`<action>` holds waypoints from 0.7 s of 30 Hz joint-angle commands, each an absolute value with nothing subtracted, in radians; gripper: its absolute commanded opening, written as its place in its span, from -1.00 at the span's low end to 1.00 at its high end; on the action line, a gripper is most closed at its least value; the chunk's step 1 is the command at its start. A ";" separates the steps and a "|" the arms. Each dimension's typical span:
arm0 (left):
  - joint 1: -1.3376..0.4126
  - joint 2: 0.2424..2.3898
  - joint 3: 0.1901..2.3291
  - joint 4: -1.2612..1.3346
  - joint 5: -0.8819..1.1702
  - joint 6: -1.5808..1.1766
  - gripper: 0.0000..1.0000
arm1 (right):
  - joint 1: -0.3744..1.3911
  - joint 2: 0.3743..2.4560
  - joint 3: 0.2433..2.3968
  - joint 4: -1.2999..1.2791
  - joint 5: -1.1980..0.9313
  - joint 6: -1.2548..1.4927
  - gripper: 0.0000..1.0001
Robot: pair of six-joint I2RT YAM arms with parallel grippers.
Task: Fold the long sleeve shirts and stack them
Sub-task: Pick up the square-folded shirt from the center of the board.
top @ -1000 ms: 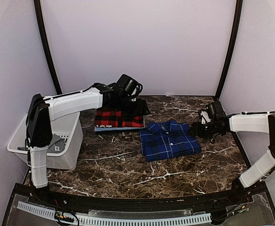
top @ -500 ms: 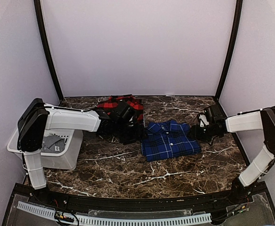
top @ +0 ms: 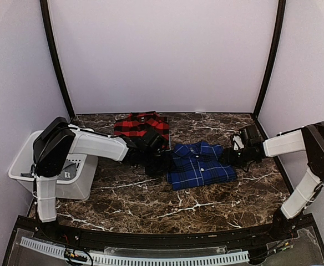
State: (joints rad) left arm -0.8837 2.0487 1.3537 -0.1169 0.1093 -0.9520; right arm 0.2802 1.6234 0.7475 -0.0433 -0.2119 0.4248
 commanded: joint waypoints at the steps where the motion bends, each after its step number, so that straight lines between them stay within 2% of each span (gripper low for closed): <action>1: -0.899 2.077 1.384 -0.108 0.121 -0.967 0.36 | 0.275 1.652 0.723 -0.008 -0.265 0.447 0.18; 7: -0.906 2.106 1.403 -0.068 0.174 -0.993 -0.02 | 0.279 1.638 0.714 -0.004 -0.289 0.457 0.04; 14: -0.915 2.139 1.434 -0.019 0.233 -1.023 -0.39 | 0.282 1.626 0.696 0.020 -0.322 0.465 -0.23; 16: -0.916 2.142 1.440 -0.005 0.250 -1.030 -0.61 | 0.283 1.623 0.692 0.022 -0.331 0.466 -0.39; 21: -0.921 2.146 1.475 0.016 0.280 -1.008 -0.96 | 0.284 1.587 0.685 0.005 -0.324 0.463 -0.90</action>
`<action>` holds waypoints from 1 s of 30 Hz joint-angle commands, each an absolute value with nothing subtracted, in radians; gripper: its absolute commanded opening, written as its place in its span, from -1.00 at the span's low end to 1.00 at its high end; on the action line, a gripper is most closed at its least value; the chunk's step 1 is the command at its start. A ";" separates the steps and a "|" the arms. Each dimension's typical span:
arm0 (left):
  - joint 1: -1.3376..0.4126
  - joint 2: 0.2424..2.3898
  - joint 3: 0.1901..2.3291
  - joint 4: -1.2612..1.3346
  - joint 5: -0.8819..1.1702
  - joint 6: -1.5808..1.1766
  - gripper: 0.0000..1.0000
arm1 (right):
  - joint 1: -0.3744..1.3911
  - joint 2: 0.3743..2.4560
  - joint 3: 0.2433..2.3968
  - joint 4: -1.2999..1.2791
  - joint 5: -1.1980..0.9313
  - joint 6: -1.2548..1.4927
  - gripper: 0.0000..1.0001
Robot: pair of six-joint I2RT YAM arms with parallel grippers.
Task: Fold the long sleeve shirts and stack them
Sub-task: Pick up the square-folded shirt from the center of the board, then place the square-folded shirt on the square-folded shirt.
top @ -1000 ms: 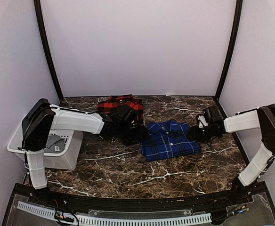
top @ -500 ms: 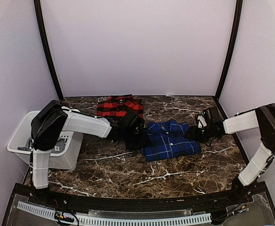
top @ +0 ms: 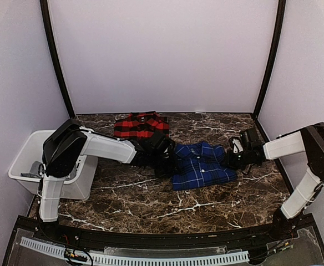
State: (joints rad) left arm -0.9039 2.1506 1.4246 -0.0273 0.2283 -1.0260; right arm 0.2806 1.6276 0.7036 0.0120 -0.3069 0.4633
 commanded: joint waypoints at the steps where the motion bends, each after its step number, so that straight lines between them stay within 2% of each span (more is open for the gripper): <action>1: -0.923 2.147 1.485 0.012 0.284 -0.992 -1.00 | 0.284 1.576 0.684 0.004 -0.319 0.463 -1.00; 9: -0.940 2.133 1.593 -0.056 0.334 -0.908 -1.00 | 0.284 1.437 0.691 -0.089 -0.275 0.465 -1.00; 19: -0.943 2.078 1.728 -0.184 0.289 -0.816 -1.00 | 0.293 1.297 0.785 -0.188 -0.275 0.481 -1.00; 30: -0.837 1.963 1.757 -0.365 0.202 -0.713 -1.00 | 0.426 1.414 0.978 -0.068 -0.312 0.566 -1.00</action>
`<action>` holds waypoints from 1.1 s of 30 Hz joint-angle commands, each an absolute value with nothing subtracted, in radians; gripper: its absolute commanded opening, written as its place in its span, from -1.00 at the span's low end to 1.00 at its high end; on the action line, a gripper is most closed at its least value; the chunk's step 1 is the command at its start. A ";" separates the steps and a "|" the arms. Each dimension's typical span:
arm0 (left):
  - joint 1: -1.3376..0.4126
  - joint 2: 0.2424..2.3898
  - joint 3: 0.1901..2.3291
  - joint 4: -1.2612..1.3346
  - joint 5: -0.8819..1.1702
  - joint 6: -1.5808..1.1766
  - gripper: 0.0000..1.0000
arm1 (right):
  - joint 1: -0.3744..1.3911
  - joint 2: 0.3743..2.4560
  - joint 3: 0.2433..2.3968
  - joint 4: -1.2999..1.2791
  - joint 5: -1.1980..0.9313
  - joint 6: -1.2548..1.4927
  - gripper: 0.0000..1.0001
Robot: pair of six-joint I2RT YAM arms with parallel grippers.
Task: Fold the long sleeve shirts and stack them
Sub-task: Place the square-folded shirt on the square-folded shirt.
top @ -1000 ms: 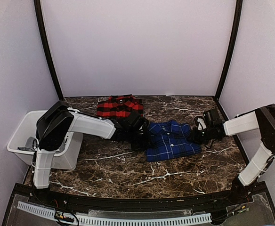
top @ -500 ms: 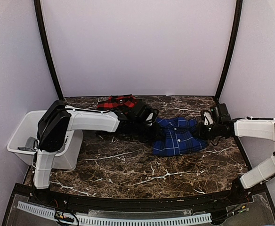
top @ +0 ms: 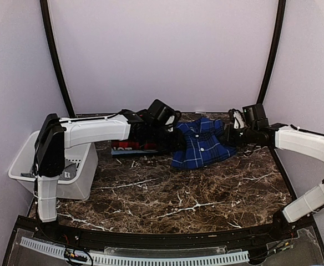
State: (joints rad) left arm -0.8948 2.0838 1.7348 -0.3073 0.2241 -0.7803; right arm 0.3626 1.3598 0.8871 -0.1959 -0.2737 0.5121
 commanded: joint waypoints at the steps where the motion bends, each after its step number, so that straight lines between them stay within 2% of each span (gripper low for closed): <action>1: -0.826 1.953 1.751 -0.375 0.198 -0.707 -1.00 | 0.443 1.439 1.004 -0.053 -0.311 0.574 -1.00; 12: -0.568 1.887 1.725 -0.462 0.186 -0.582 -1.00 | 0.560 1.822 1.370 0.056 -0.340 0.656 -1.00; 20: -0.436 1.888 1.694 -0.483 0.185 -0.536 -1.00 | 0.596 2.093 1.670 0.034 -0.386 0.709 -1.00; 26: -0.363 1.887 1.650 -0.492 0.205 -0.526 -1.00 | 0.611 2.227 1.797 0.030 -0.440 0.743 -1.00; 33: -0.323 1.875 1.603 -0.492 0.221 -0.513 -1.00 | 0.622 2.284 1.832 0.038 -0.469 0.776 -1.00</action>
State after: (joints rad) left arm -0.3420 1.9465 1.6222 -0.4931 0.2089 -0.5373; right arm 0.6079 2.2688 1.7889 0.0032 -0.4194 0.7471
